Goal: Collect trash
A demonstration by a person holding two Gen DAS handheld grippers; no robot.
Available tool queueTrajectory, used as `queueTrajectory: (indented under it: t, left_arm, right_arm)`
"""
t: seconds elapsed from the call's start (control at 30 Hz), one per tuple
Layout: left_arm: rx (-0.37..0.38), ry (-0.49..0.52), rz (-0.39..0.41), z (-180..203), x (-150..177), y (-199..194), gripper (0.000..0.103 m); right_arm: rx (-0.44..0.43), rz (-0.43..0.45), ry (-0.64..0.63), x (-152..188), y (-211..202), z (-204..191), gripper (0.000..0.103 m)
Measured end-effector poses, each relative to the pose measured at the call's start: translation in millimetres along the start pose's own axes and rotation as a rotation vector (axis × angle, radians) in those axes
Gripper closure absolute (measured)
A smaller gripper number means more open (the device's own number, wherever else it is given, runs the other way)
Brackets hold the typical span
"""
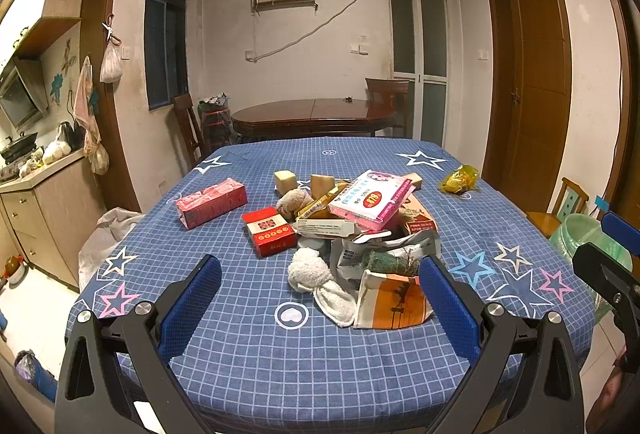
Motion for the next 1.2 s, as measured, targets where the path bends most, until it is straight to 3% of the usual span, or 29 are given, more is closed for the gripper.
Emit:
queueTrajectory:
  t: [0.6,0.7,0.77,0.83,1.0,1.07,1.2]
  left_arm:
    - [0.013,0.002,-0.019,-1,4,6,0.004]
    - [0.066,-0.02,-0.06,-12,6,15,0.004]
    - [0.153,-0.021,-0.135,-27,13,33,0.004]
    - [0.192,-0.01,-0.202,-39,21,53,0.005]
    - [0.326,-0.048,-0.322,-61,32,98,0.038]
    - [0.329,-0.042,-0.346,-64,31,114,0.044]
    - [0.325,-0.023,-0.386,-65,27,149,0.045]
  right_arm:
    - [-0.005,-0.005,-0.005,2,0,-2,0.005]
    - [-0.049,-0.041,-0.011,6,5,-5,0.005]
    - [-0.105,-0.093,-0.008,11,12,-4,0.005]
    - [-0.164,-0.156,-0.003,16,23,-3,0.005]
    - [-0.289,-0.291,-0.029,28,52,-10,0.021]
    - [-0.313,-0.314,-0.049,32,60,-14,0.024]
    - [-0.35,-0.374,-0.035,38,87,-15,0.024]
Point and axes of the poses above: each gripper's, at about its wrist camera, not at the fingertips, and y roughly the way its jaws point, z to its right, x to its underside, the point moved 1 cm from there along y, roughly the way its jaws point, and after that the axes turned 5 degrees about x, right-handed, at the moved point
